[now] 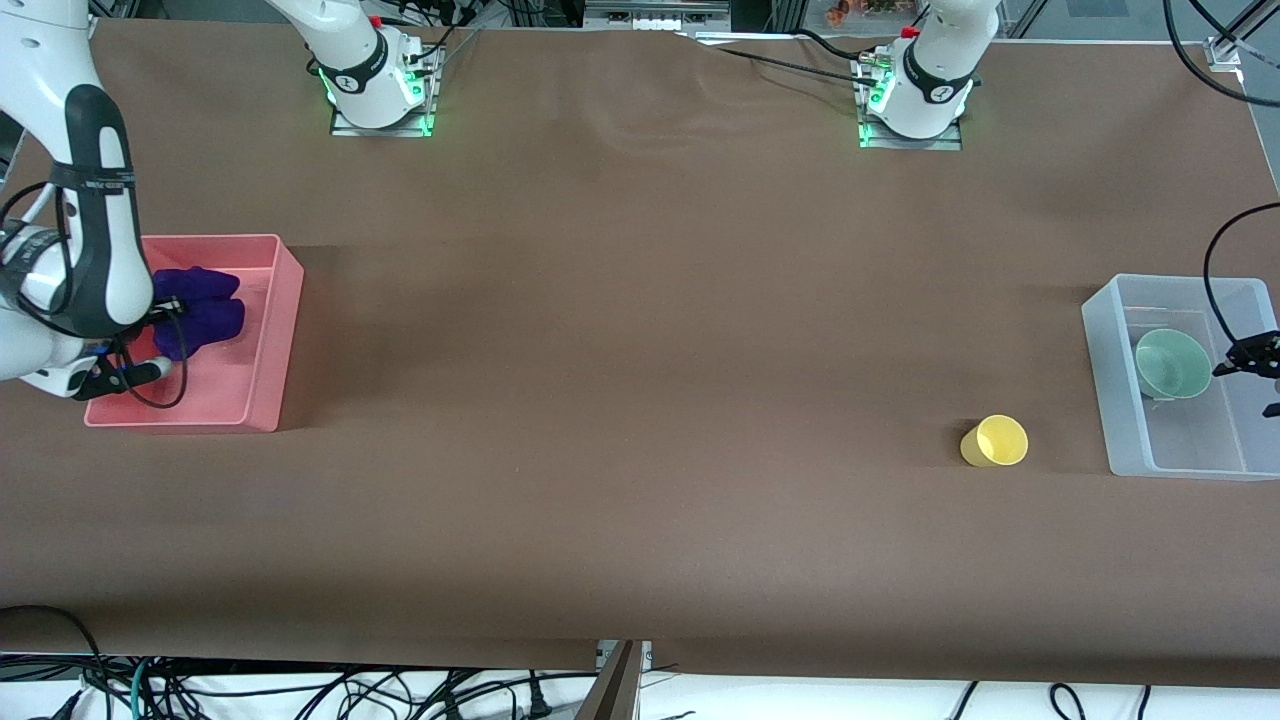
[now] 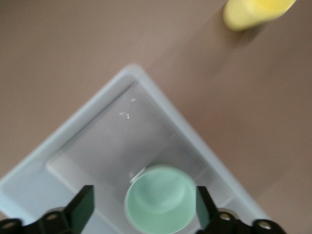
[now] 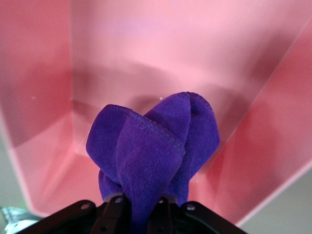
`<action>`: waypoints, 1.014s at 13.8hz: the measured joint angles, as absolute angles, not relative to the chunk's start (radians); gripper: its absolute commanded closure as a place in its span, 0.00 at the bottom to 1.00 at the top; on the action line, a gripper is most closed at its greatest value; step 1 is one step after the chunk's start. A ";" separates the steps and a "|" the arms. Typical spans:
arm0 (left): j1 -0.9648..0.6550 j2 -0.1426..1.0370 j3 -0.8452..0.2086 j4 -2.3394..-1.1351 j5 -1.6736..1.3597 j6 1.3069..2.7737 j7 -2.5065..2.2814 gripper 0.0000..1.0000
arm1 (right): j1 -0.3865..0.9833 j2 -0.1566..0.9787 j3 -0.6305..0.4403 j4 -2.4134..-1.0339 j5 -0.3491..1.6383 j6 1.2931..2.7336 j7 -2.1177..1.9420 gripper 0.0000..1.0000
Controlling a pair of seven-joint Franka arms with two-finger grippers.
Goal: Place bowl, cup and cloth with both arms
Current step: 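Release the cloth and raise the right gripper while the left gripper grasps the cup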
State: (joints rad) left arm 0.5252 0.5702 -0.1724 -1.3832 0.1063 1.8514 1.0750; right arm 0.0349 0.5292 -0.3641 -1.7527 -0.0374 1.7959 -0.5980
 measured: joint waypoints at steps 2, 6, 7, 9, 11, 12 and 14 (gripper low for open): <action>0.402 0.565 -0.174 -1.389 0.105 1.831 0.896 0.00 | 0.031 0.533 -0.365 -1.770 -0.027 1.826 -0.597 0.00; 0.229 0.659 -0.173 -1.399 0.096 1.861 0.532 0.05 | 0.032 0.486 -0.367 -1.637 0.013 1.760 -0.597 0.00; 0.218 0.676 -0.172 -1.400 0.096 1.886 0.495 0.09 | 0.034 0.465 -0.365 -1.561 0.017 1.679 -0.597 0.00; 0.221 0.706 -0.166 -1.405 0.096 1.918 0.452 0.25 | 0.034 0.415 -0.322 -1.413 0.026 1.507 -0.598 0.00; 0.230 0.746 -0.159 -1.408 0.096 1.976 0.422 0.95 | 0.039 0.358 -0.226 -1.298 0.024 1.384 -0.572 0.00; 0.235 0.764 -0.158 -1.408 0.095 1.999 0.416 1.00 | 0.042 0.332 -0.177 -1.265 0.018 1.351 -0.524 0.00; 0.242 0.782 -0.157 -1.408 0.090 2.012 0.412 1.00 | 0.045 0.284 -0.090 -1.246 0.004 1.327 -0.402 0.00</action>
